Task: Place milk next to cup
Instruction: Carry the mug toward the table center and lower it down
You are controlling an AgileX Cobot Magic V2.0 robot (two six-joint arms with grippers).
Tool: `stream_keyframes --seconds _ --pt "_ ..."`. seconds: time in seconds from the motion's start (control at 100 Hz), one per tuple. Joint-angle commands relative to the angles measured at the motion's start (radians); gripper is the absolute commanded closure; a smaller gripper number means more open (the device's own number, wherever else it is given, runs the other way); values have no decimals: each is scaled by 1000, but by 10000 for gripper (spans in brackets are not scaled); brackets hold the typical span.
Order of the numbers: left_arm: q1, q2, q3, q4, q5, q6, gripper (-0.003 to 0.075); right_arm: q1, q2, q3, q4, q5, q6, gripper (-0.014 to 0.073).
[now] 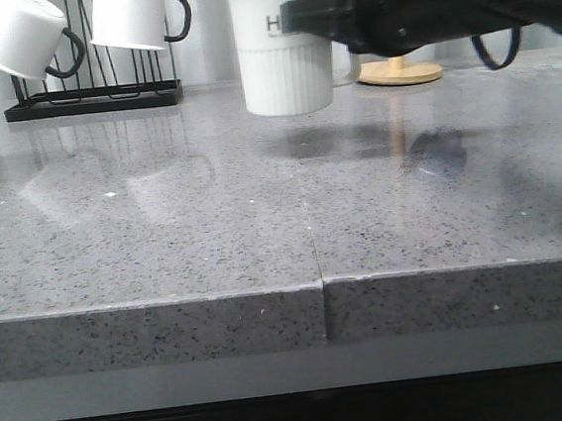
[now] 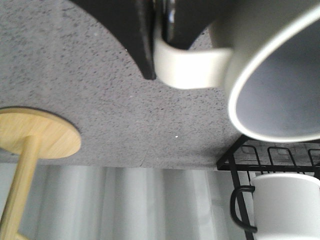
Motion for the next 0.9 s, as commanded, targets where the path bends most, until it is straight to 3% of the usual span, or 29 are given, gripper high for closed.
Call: stream_keyframes --seconds 0.0,0.69,0.89 --pt "-1 -32 51 -8 -87 -1 741 11 -21 -52 18 -92 -9 705" --pt "-1 -32 51 -8 -87 -1 741 40 59 -51 126 -166 -63 699" --pt "-1 -32 51 -8 -87 -1 741 40 59 -51 126 -136 -63 553"
